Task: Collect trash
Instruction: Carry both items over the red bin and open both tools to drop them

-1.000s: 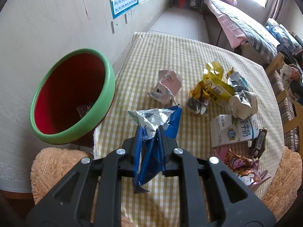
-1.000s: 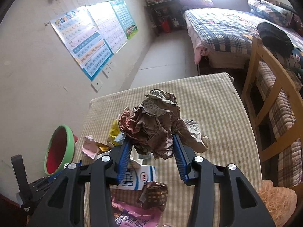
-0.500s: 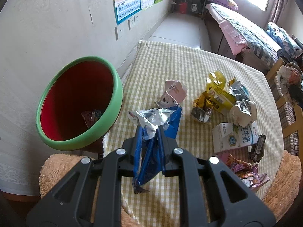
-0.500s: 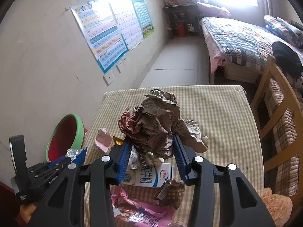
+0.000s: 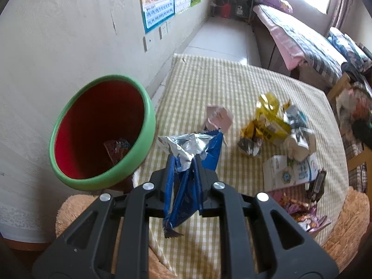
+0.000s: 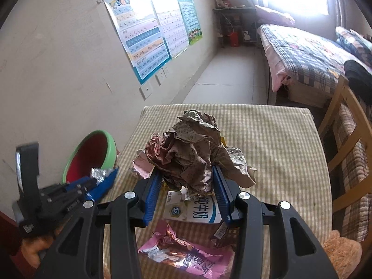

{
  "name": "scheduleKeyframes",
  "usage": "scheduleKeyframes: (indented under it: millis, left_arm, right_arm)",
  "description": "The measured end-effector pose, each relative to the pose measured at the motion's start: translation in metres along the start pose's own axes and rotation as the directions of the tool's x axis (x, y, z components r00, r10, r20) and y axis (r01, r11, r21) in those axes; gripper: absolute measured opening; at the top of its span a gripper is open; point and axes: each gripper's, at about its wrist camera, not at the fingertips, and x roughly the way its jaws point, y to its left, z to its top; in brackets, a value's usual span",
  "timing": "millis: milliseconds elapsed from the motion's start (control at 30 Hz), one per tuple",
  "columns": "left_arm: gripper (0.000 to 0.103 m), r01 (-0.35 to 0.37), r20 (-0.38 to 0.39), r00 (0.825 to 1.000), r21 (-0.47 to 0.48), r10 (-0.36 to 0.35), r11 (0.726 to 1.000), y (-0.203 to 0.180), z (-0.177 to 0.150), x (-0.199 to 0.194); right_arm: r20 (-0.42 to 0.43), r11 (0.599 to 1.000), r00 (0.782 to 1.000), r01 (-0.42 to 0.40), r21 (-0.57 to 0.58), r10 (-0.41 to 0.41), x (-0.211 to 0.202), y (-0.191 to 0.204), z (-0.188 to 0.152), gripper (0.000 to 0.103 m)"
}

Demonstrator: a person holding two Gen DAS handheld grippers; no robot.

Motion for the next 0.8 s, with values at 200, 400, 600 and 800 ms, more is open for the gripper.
scheduleKeyframes:
  millis: [200, 400, 600, 800]
  left_arm:
    - [0.015, -0.007, 0.055, 0.998, -0.029, 0.008, 1.000, 0.011, 0.009, -0.014]
    - [0.015, -0.030, 0.106, 0.994, -0.024, 0.032, 0.999, 0.017, 0.009, -0.029]
    - [0.015, -0.052, 0.123, 0.991, -0.020, 0.054, 0.998, 0.024, 0.011, -0.033]
    - [0.015, -0.073, 0.139, 0.987, -0.030, 0.076, 0.997, 0.037, 0.014, -0.036]
  right_arm:
    - [-0.003, 1.000, 1.000, 0.006, -0.012, -0.006, 0.002, 0.001, 0.003, 0.043]
    - [0.015, 0.998, 1.000, 0.006, -0.066, -0.005, -0.003, 0.016, 0.011, 0.043]
    - [0.020, 0.992, 1.000, 0.004, -0.129, -0.002, -0.001, 0.035, 0.021, 0.043]
    - [0.015, 0.986, 1.000, -0.006, -0.168, 0.009, 0.005, 0.050, 0.026, 0.043]
